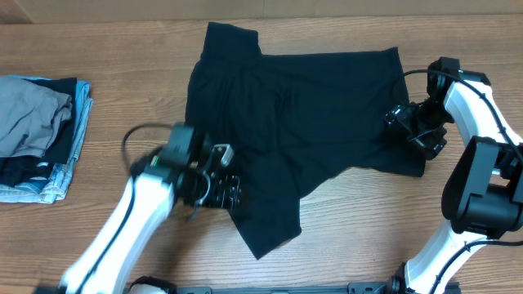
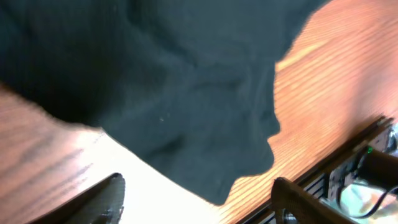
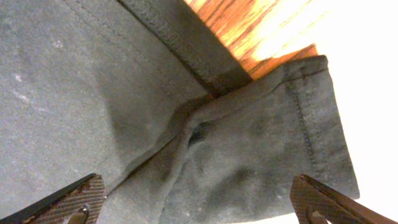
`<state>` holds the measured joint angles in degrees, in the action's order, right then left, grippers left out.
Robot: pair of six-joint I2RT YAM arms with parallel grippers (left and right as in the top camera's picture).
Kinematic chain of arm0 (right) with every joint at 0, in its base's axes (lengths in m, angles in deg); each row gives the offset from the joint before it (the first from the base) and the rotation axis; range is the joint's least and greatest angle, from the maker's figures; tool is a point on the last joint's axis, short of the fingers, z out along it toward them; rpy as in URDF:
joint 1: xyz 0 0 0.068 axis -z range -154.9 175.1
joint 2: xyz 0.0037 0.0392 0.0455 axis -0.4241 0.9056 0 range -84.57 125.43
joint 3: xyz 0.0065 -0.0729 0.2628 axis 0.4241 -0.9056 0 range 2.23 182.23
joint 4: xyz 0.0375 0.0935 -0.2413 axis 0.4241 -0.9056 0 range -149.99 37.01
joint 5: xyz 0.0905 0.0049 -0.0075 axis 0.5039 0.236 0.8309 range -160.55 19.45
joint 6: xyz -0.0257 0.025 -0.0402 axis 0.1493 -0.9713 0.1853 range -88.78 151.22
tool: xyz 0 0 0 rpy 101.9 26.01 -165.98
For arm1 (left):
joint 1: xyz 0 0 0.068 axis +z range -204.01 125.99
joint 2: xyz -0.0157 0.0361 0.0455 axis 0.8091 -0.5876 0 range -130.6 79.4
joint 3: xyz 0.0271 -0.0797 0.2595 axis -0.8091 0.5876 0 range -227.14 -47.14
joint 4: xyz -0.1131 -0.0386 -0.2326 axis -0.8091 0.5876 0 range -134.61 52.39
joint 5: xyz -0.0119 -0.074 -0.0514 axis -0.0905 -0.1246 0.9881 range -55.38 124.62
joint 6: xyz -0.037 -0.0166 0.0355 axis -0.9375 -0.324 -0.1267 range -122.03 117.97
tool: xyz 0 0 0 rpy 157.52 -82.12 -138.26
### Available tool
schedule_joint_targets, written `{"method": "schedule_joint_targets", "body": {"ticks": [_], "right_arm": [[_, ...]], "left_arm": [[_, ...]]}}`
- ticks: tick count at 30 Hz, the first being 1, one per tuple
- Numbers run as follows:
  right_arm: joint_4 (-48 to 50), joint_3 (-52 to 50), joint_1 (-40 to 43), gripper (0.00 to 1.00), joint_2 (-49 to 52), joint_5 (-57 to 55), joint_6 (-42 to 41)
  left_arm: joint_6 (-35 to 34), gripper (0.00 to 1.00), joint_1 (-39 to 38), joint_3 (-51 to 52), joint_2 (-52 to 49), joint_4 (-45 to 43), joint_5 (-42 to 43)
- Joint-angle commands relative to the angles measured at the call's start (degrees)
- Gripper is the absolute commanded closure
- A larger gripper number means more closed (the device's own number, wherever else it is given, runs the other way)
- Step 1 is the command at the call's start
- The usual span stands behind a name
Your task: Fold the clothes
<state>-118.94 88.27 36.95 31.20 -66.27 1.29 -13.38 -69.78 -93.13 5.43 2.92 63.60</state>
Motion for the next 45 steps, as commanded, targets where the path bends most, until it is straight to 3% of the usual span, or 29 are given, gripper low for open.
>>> {"method": "schedule_joint_targets", "body": {"ticks": [1, 4, 7, 20, 24, 29, 37, 39, 43, 45], "right_arm": [[0.5, 1.0, -0.2, 0.0, -1.7, 0.9, 1.4], [0.4, 1.0, -0.2, 0.0, -1.7, 1.9, 2.0], [0.5, 1.0, -0.2, 0.0, -1.7, 1.9, 2.6], [-0.4, 1.0, -0.2, 0.0, -1.7, 1.8, 4.5], [-0.4, 1.0, -0.2, 0.0, -1.7, 1.9, 4.5], [-0.6, 1.0, -0.2, 0.0, -1.7, 1.9, 4.5], [-0.8, 1.0, -0.2, 0.0, -1.7, 1.9, 4.5], [-0.8, 1.0, -0.2, 0.0, -1.7, 1.9, 4.5], [-0.8, 1.0, -0.2, 0.0, -1.7, 1.9, 4.5], [-0.8, 1.0, -0.2, 0.0, -1.7, 1.9, 4.7]], "left_arm": [[-10.1, 0.14, -0.3, 7.2, 8.1, -5.1, -1.6], [-15.6, 0.14, -0.3, 9.6, 8.1, -7.1, -7.1], [-16.9, 0.13, 0.1, 12.5, 6.4, -10.0, -5.9], [-16.9, 0.18, 0.9, 13.7, -3.6, -23.0, -1.9], [-15.6, 0.3, 0.9, 13.7, -3.7, -25.9, -2.1], [-15.3, 0.58, 2.5, 13.7, -3.8, -28.2, -3.0], [-15.2, 0.62, 2.9, 13.7, -3.8, -31.2, -4.1], [-15.3, 0.68, 2.9, 13.7, -3.8, -31.8, -4.1], [-16.7, 0.96, 2.9, 13.7, -3.8, -32.3, -3.3], [-18.4, 0.96, 2.9, 13.7, -3.8, -33.1, -0.5]]}}
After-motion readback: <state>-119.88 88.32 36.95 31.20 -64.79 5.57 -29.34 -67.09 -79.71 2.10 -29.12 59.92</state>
